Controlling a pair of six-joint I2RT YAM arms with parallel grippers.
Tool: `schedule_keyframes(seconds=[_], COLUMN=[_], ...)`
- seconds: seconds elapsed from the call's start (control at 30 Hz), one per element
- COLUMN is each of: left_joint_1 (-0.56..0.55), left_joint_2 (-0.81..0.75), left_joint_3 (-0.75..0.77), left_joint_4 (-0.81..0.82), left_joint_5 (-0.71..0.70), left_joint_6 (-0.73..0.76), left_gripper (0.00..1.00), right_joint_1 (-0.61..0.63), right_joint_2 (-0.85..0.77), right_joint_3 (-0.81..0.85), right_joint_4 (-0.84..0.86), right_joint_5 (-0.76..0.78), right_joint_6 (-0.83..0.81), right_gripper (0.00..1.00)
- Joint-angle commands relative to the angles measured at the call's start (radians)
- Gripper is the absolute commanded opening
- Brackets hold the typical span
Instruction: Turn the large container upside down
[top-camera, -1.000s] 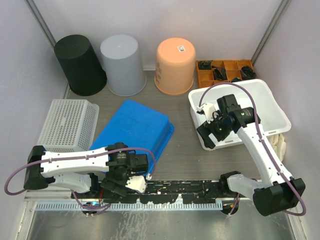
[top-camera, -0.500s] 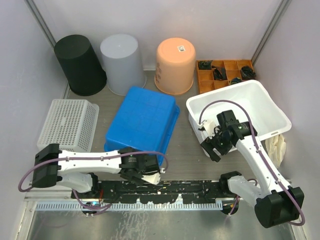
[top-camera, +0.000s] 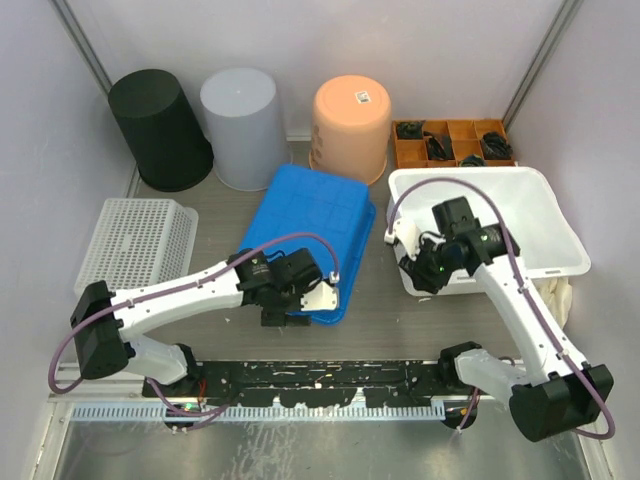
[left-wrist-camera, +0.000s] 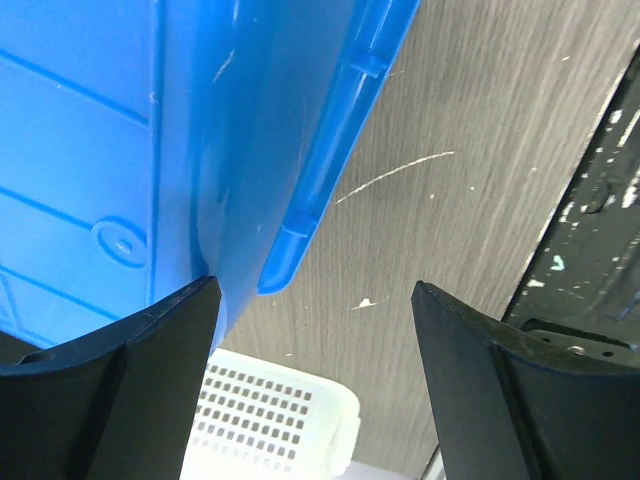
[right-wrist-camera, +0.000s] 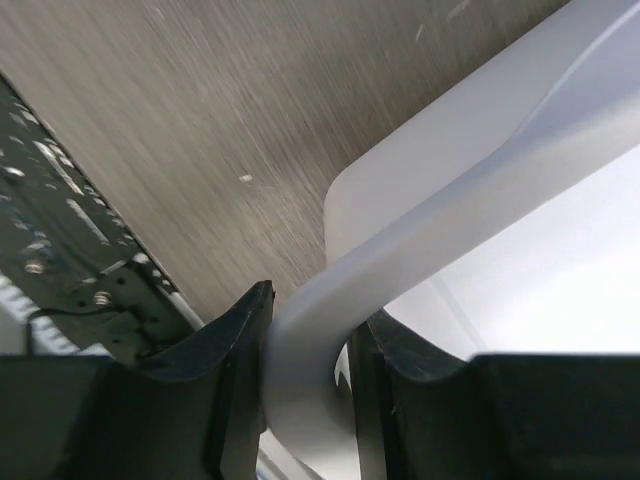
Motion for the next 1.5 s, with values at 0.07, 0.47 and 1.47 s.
schedule_keyframes(seconds=[0.07, 0.47, 1.47], left_joint_1=[0.188, 0.733, 0.842], left_joint_2=[-0.025, -0.177, -0.133], left_joint_3=[0.143, 0.358, 0.443], left_joint_4=[-0.074, -0.164, -0.098], left_joint_5=[0.235, 0.349, 0.183], left_joint_6=[-0.060, -0.105, -0.066], left_gripper=[0.79, 0.80, 0.83], right_joint_1=[-0.028, -0.192, -0.240], right_joint_2=[0.122, 0.357, 0.534], right_joint_3=[0.450, 0.487, 1.019], right_joint_4=[-0.321, -0.334, -0.234], right_joint_5=[-0.483, -1.141, -1.347], right_joint_6=[0.026, 0.087, 0.571], right_gripper=[0.01, 0.01, 0.01])
